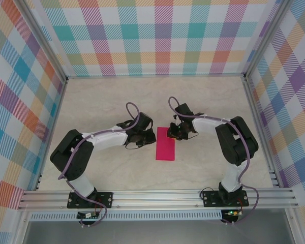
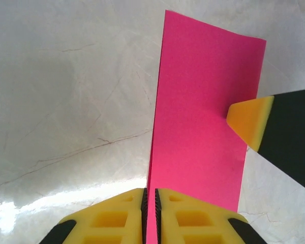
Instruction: Fold a paper plane with a square sheet of paper (pick it up from the middle)
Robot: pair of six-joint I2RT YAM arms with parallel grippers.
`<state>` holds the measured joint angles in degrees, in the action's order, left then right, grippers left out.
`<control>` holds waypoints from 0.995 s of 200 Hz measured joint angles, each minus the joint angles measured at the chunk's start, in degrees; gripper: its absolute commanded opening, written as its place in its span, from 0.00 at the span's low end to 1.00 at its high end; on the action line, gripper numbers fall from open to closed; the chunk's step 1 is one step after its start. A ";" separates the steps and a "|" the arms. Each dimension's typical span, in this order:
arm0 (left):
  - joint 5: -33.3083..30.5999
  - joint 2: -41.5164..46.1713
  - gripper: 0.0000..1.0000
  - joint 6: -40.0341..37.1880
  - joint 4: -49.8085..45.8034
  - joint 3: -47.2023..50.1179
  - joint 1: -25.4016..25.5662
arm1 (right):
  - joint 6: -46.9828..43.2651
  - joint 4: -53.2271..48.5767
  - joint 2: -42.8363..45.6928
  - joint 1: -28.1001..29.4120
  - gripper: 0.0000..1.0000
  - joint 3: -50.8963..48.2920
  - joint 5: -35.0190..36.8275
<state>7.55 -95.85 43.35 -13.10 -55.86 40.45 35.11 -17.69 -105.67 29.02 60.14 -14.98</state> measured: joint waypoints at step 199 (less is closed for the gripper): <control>7.76 -7.10 0.06 0.37 9.51 -3.87 -1.01 | 0.22 4.11 8.55 1.25 0.09 -5.44 -5.84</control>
<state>15.31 -102.96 43.72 -3.60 -59.72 39.44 35.33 -13.58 -97.12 30.26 54.70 -20.82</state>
